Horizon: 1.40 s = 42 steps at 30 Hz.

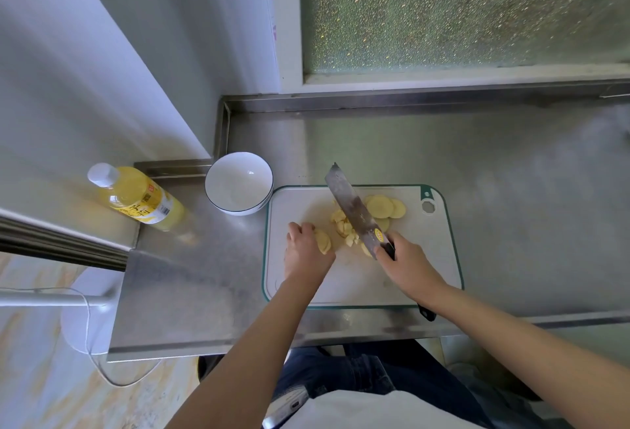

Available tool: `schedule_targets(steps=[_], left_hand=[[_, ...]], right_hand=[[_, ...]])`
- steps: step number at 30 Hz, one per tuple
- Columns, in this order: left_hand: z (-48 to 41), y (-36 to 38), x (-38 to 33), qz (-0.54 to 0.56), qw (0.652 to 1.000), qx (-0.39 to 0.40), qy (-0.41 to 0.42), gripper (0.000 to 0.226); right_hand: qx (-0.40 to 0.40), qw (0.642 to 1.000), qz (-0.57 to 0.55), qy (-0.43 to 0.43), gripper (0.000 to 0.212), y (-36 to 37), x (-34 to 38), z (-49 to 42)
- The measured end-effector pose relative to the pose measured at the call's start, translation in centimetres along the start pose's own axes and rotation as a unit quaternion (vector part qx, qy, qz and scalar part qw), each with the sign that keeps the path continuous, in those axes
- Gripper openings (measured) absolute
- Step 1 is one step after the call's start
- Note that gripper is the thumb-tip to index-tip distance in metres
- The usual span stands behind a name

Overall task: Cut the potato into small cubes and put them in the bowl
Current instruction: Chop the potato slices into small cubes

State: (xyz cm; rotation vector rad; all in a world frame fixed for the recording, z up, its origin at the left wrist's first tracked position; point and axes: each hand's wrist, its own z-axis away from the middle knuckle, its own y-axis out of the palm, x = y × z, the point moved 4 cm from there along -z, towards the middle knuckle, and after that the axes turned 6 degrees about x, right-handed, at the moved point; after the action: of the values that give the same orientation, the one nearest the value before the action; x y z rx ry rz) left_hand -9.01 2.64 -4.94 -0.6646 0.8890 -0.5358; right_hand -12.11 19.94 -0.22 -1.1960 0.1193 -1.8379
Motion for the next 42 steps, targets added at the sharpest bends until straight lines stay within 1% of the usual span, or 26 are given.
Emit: schedule_targets(steps=[4,7,9,11,14,18,26,34,38,42], left_hand=[[0.2,0.1,0.5,0.040,0.999,-0.010,-0.003,0.057],[0.5,0.1,1.2,0.112,0.993,-0.019,-0.029,0.056],[0.9,0.0,1.6,0.166,0.984,-0.035,-0.048,0.047],[1.2,-0.1,1.9,0.193,0.978,-0.048,-0.061,0.035],[1.2,-0.3,2.3,0.225,0.969,-0.063,-0.079,0.020],[1.0,-0.1,2.2,0.227,0.969,-0.061,-0.074,0.014],[0.9,0.0,2.4,0.238,0.966,-0.072,-0.073,0.030],[0.6,0.0,2.6,0.236,0.966,-0.075,-0.078,0.027],[0.3,0.0,2.6,0.239,0.964,-0.074,-0.090,0.025],[0.1,-0.1,2.6,0.253,0.958,-0.068,-0.113,0.027]], right_hand=[[0.022,1.000,0.014,0.003,0.018,0.9,0.5,-0.3],[0.042,0.998,0.039,0.012,0.019,1.7,0.8,-0.8],[0.051,0.997,0.057,0.010,0.017,2.2,1.0,-1.1],[0.054,0.996,0.069,0.008,0.016,2.6,1.3,-1.3],[0.051,0.995,0.080,0.016,0.023,3.1,1.6,-1.4],[0.065,0.993,0.094,0.020,0.016,3.8,1.8,-1.6],[0.068,0.992,0.106,0.019,0.012,4.6,2.3,-1.8],[0.053,0.993,0.107,0.012,0.013,4.1,2.5,-1.6],[0.040,0.996,0.085,0.010,0.014,3.6,2.8,-1.1],[0.049,0.994,0.094,0.004,0.014,3.4,3.0,-0.8]])
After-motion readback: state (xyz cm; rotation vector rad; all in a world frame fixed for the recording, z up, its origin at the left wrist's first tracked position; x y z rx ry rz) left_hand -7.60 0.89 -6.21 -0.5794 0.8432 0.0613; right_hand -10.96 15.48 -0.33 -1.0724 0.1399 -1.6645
